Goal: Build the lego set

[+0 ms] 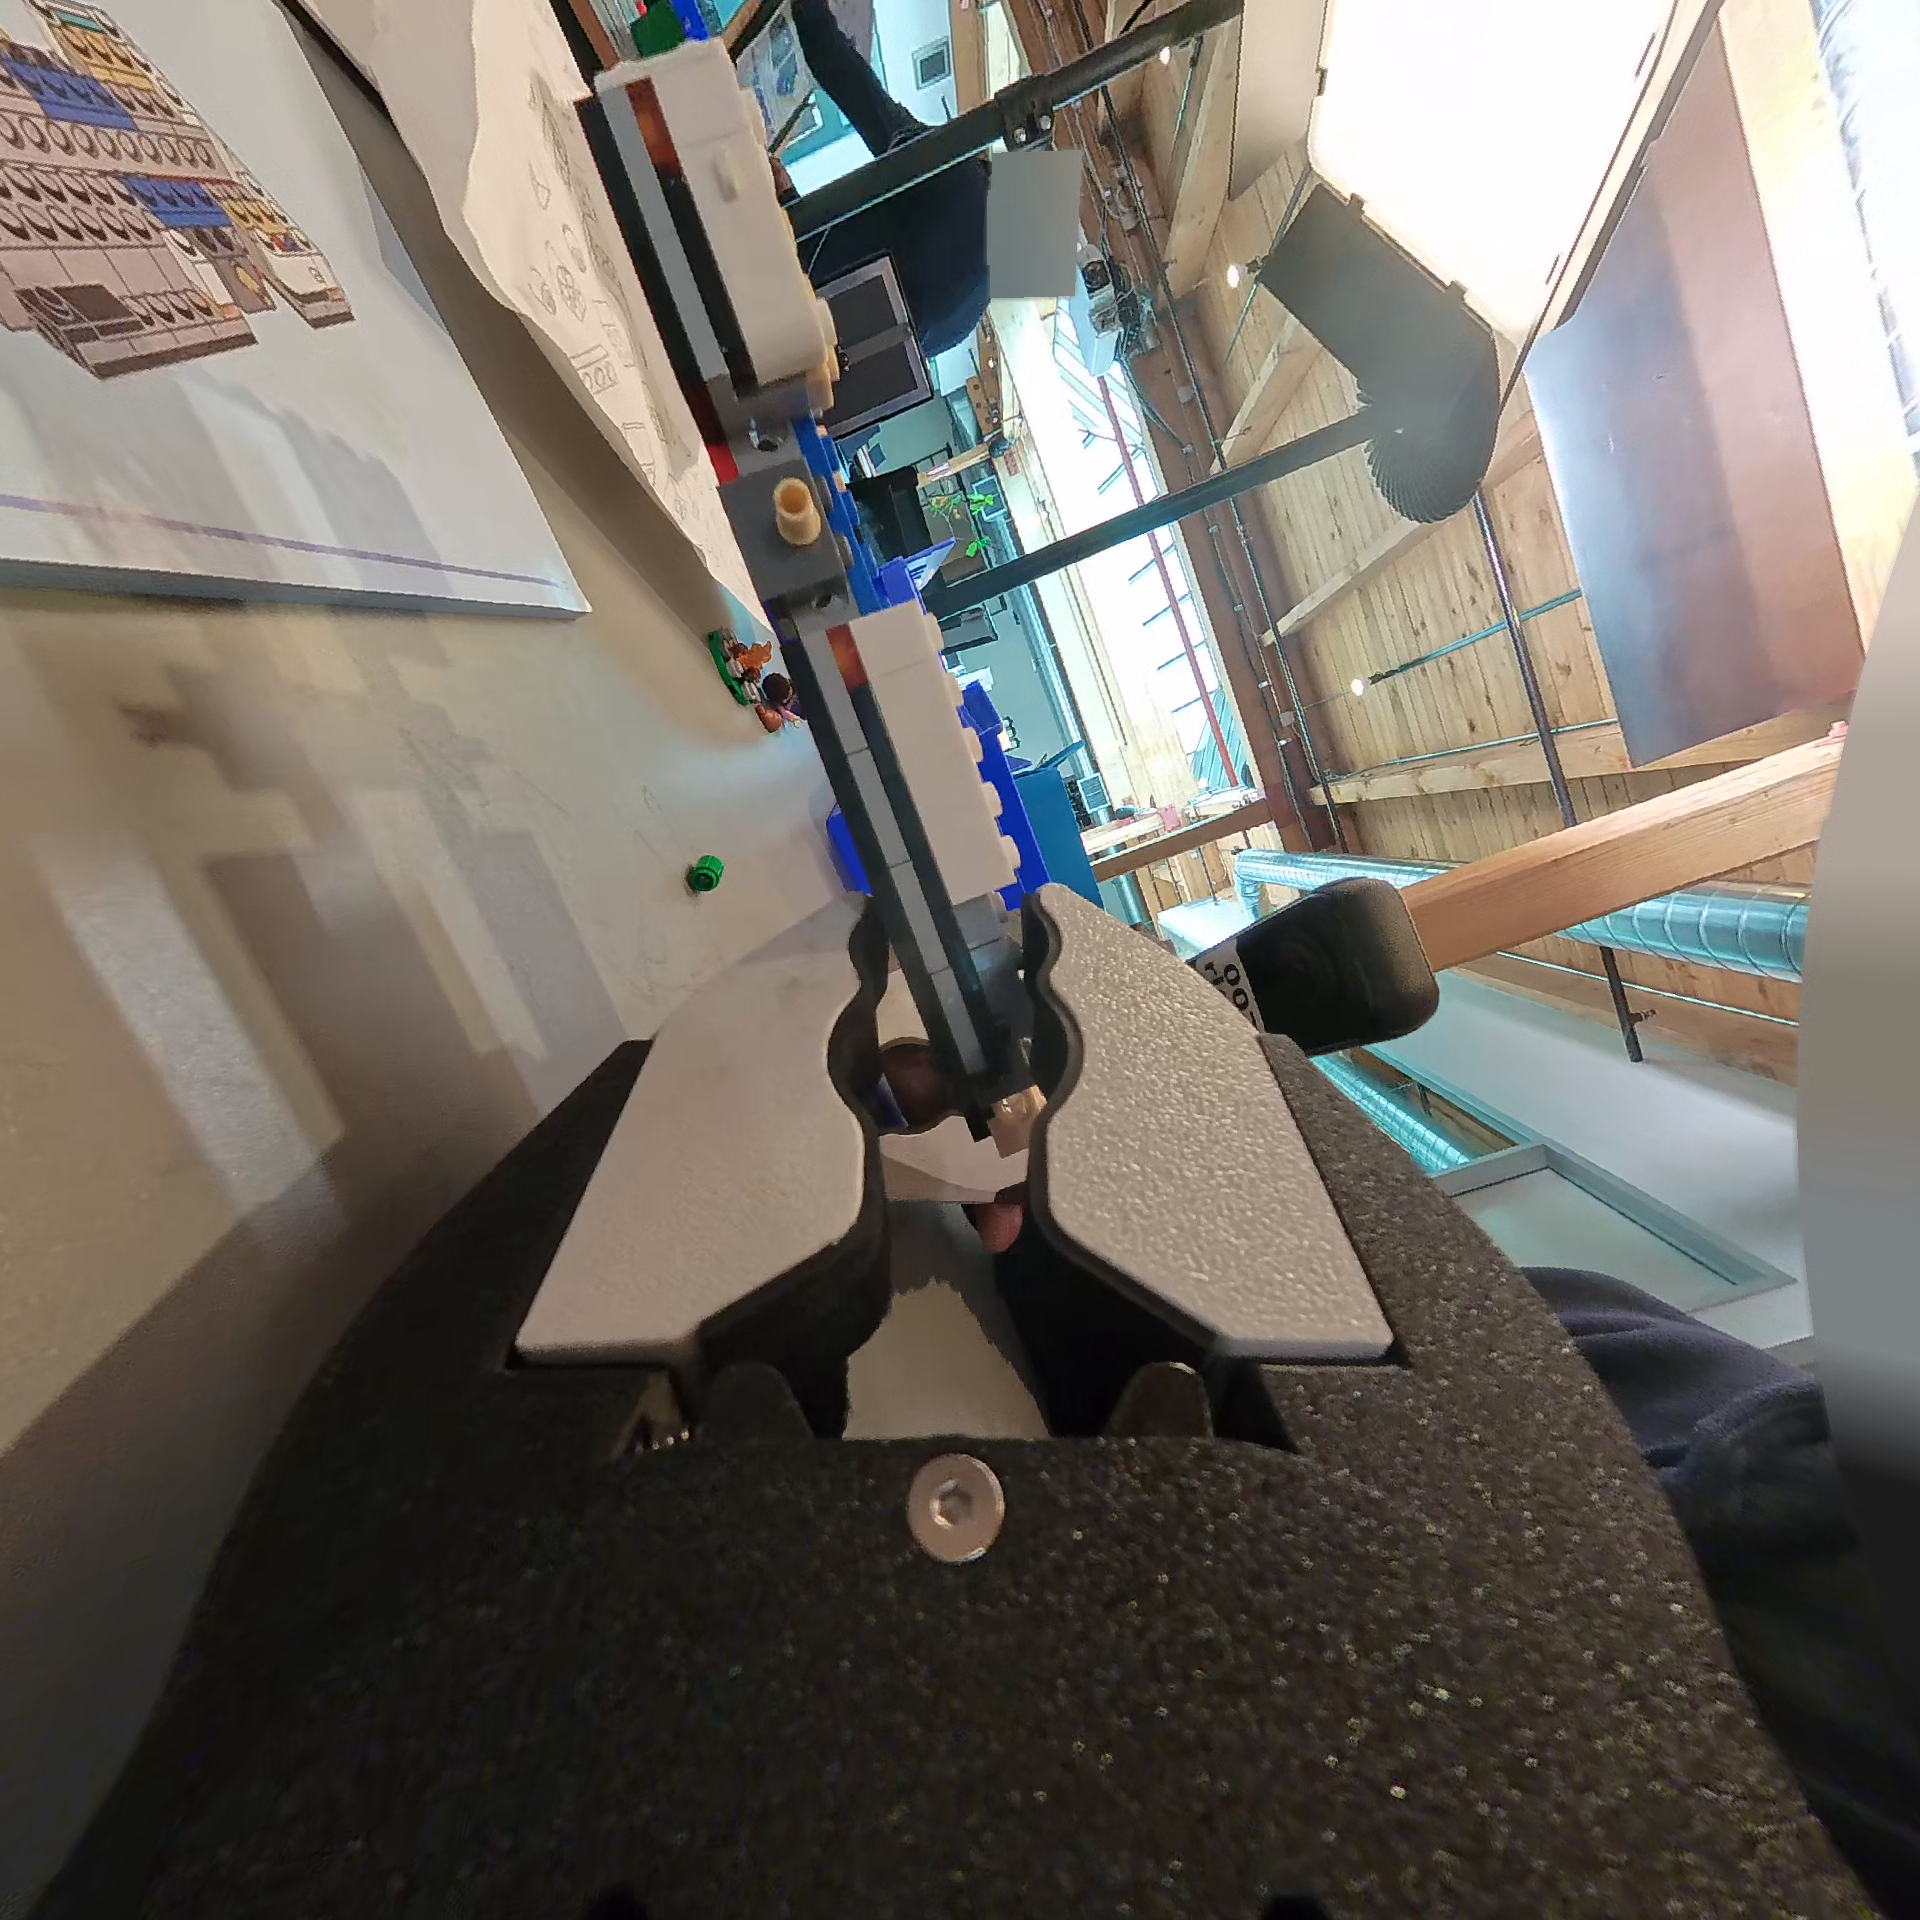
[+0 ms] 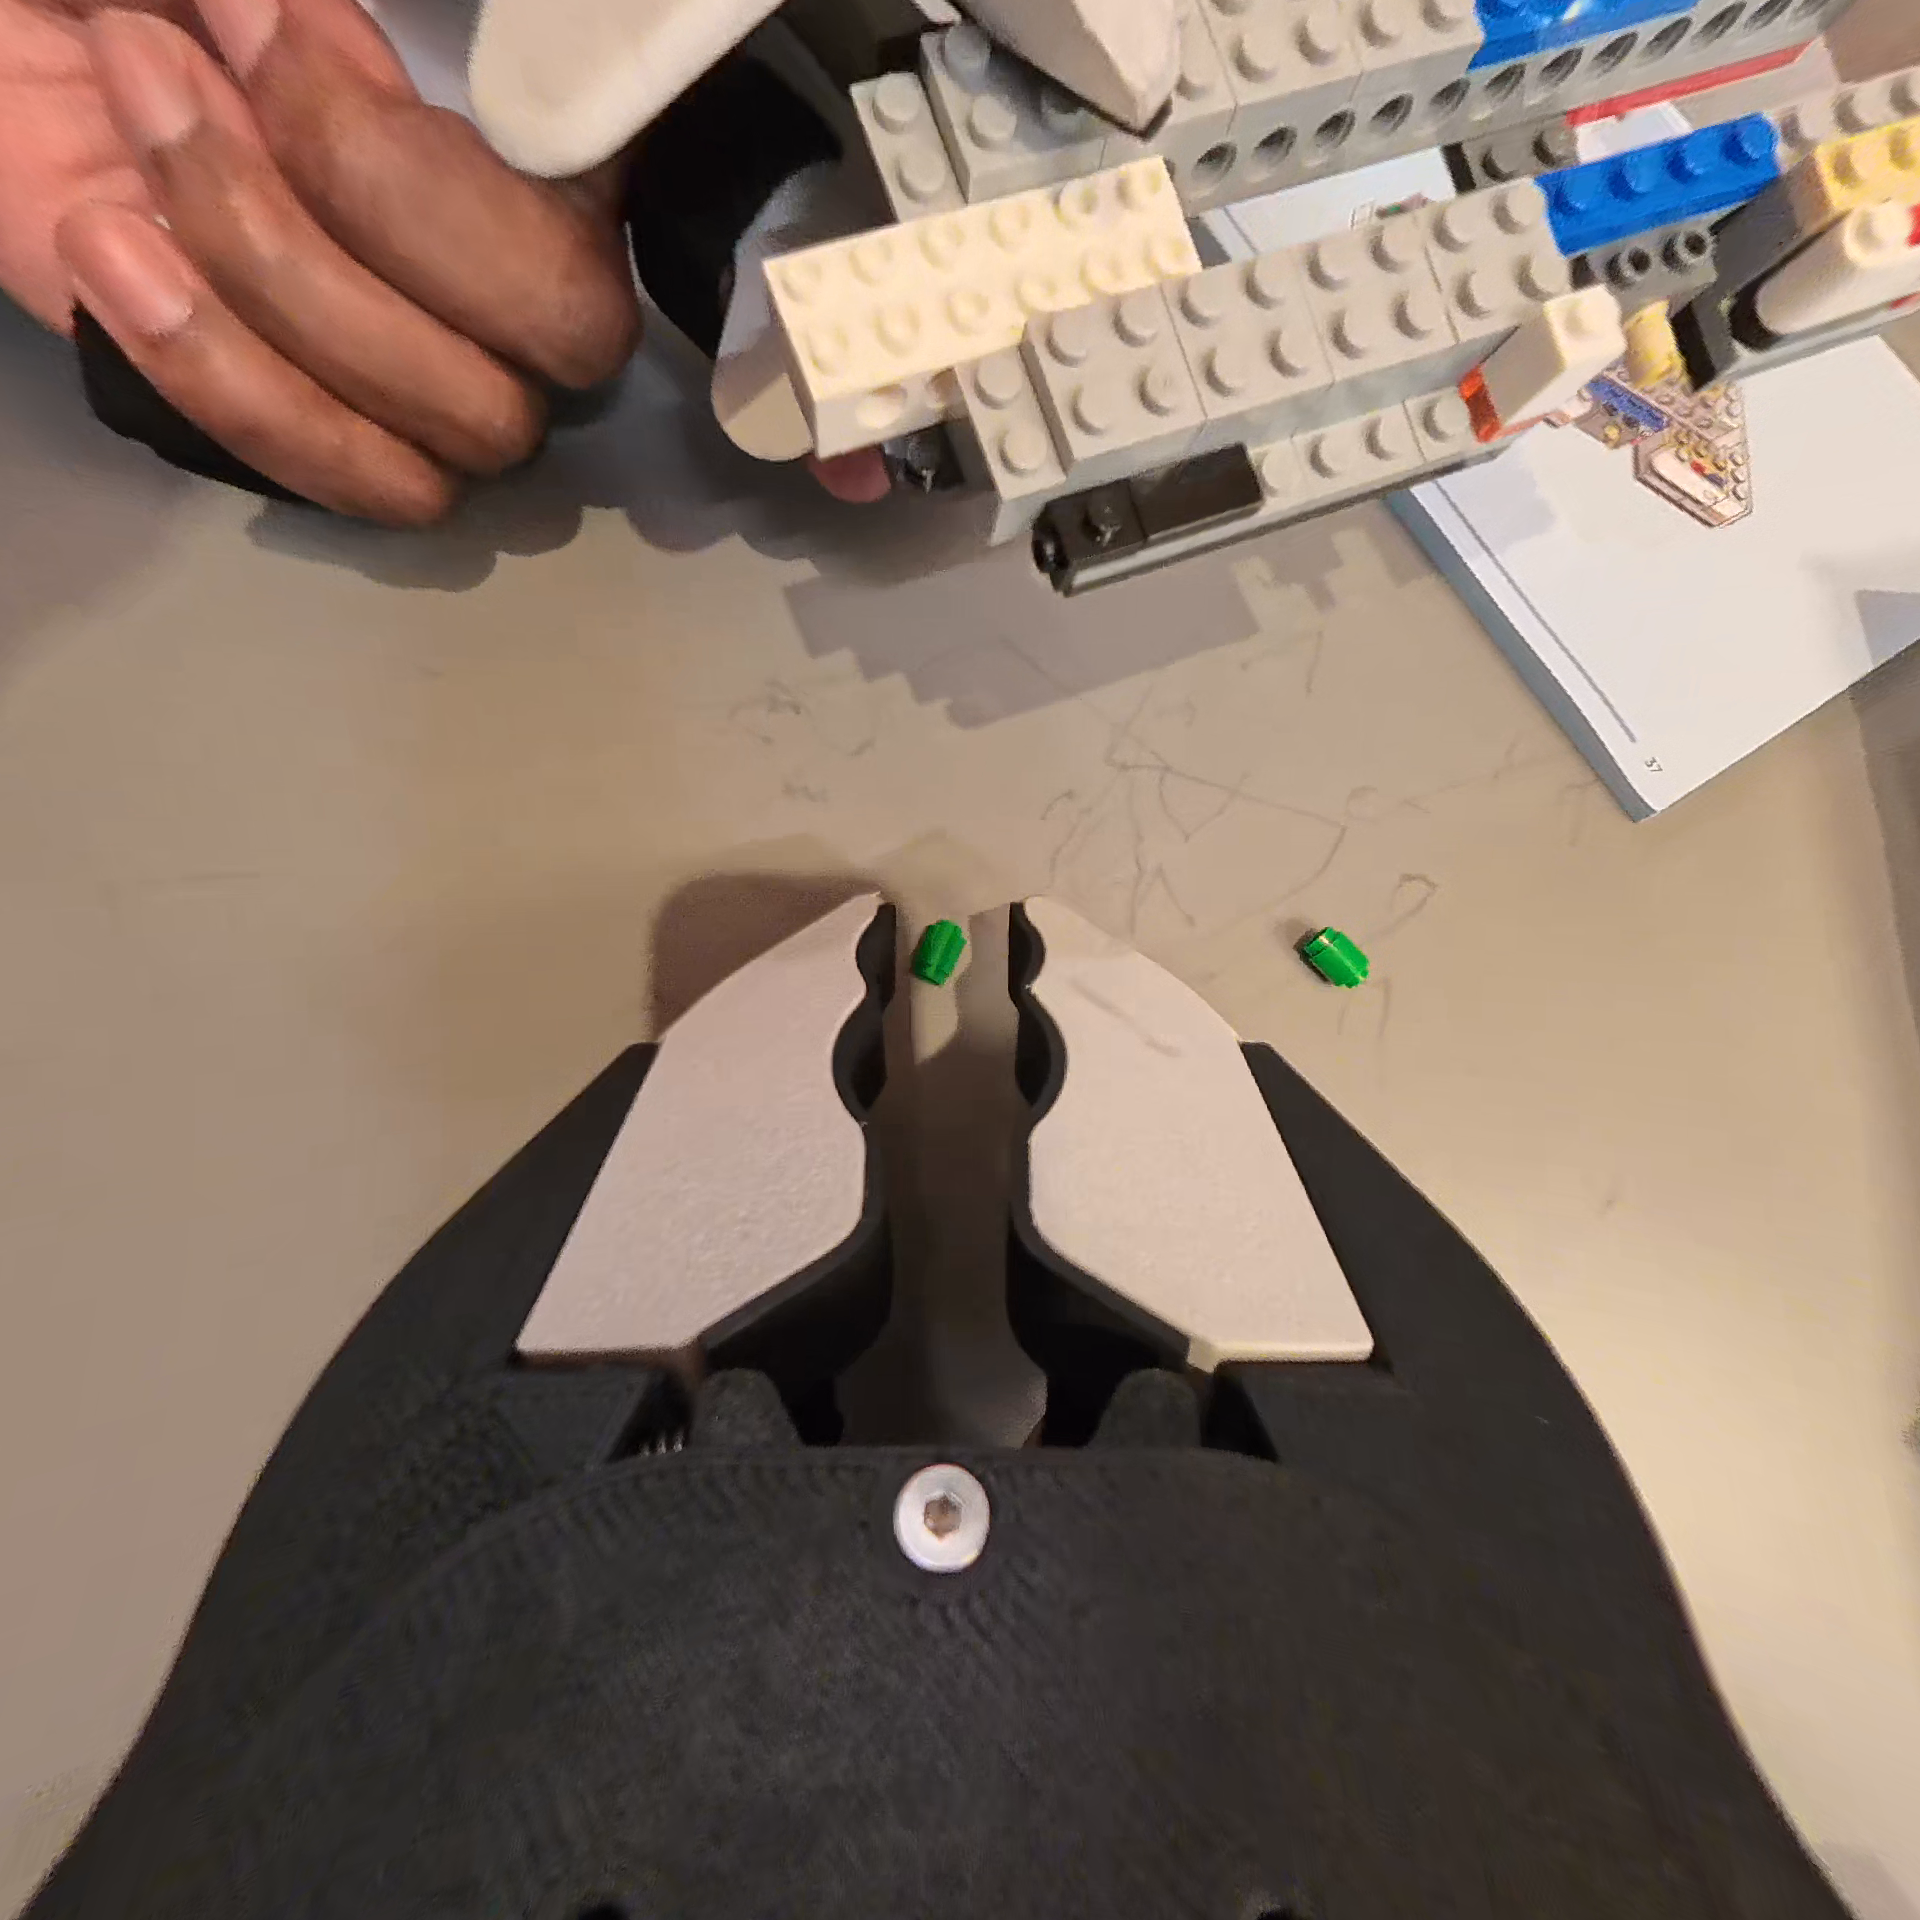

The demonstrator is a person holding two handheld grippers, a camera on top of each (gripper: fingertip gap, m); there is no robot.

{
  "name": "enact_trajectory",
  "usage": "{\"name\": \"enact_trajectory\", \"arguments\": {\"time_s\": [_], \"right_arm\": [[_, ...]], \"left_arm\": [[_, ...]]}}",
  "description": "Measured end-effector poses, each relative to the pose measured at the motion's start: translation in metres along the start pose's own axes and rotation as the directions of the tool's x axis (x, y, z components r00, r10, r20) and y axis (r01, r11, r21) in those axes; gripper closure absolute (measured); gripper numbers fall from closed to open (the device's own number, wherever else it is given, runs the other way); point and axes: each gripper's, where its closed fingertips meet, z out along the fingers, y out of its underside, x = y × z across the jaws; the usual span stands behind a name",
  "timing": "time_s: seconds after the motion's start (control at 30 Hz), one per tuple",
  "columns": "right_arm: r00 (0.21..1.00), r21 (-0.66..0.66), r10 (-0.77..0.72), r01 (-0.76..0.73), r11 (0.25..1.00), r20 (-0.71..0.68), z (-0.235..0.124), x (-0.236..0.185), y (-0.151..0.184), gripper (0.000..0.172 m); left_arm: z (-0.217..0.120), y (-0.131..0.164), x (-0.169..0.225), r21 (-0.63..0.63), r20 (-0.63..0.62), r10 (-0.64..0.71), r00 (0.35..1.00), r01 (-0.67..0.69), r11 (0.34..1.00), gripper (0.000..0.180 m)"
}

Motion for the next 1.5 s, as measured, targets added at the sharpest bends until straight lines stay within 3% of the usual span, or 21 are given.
{"name": "enact_trajectory", "arguments": {"time_s": [0.4, 0.63, 1.1, 1.5], "right_arm": [[0.998, -0.073, 0.02, -0.024, 0.997, -0.056, 0.003, 0.002, 0.007, 0.163], [0.997, 0.157, -0.064, 0.07, 0.985, -0.039, -0.01, -0.004, -0.022, 0.162], [0.997, 0.091, -0.058, 0.061, 0.994, -0.041, -0.008, 0.005, -0.004, 0.156], [0.997, 0.08, -0.049, 0.054, 0.995, -0.067, 0.025, 0.012, -0.032, 0.155]], "left_arm": [[0.0, 0.0, 0.0, -0.002, -0.004, -0.004, 1.0, 0.004, 1.0, 0.156], [0.0, 0.0, 0.0, -0.005, -0.008, -0.01, 1.0, 0.01, 1.0, 0.156], [-0.002, -0.005, -0.001, 0.014, -0.001, -0.009, 1.0, 0.009, 1.0, 0.156], [-0.034, -0.061, 0.005, 0.159, 0.078, 0.121, 0.99, -0.132, 0.978, 0.156]]}}
